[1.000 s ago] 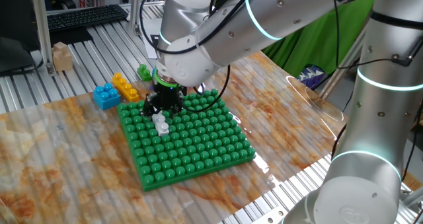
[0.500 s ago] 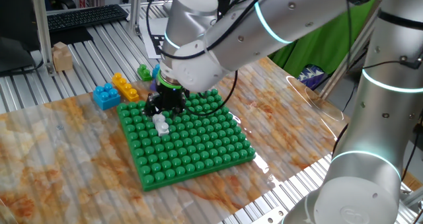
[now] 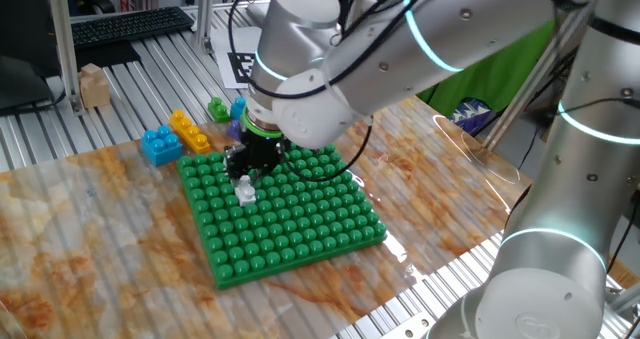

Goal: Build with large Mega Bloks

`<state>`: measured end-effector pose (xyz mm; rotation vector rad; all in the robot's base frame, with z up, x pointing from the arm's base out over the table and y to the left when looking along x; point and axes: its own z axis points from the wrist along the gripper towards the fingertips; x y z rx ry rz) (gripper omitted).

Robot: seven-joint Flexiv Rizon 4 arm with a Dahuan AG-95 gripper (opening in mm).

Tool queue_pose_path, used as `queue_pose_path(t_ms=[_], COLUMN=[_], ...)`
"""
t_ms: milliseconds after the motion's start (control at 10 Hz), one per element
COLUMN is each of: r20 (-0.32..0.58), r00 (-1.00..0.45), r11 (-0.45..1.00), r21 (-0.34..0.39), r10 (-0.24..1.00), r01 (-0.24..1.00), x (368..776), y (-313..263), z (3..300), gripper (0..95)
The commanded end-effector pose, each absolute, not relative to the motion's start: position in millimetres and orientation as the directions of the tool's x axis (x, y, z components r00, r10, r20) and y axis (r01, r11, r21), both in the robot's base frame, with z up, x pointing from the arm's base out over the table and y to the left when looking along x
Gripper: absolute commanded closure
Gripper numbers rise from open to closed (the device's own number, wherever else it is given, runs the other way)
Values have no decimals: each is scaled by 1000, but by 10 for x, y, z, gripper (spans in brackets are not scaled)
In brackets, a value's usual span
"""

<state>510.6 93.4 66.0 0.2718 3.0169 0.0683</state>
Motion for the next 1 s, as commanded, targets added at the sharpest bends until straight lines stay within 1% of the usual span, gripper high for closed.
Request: queue_pose_path(t_ms=[100, 200, 300, 400, 1000], r20=[-99, -100, -99, -98, -101], r00=[-979, -979, -977, -975, -977], r11=[983, 983, 982, 978, 981], r21=[54, 52, 54, 67, 66], r10=[180, 180, 187, 201, 188], r01=[176, 175, 182, 195, 182], x=[5133, 5151, 5201, 5228, 5365], y=[921, 915, 914, 906, 843], z=[713, 731, 737, 725, 641], gripper=[760, 760, 950, 950, 950])
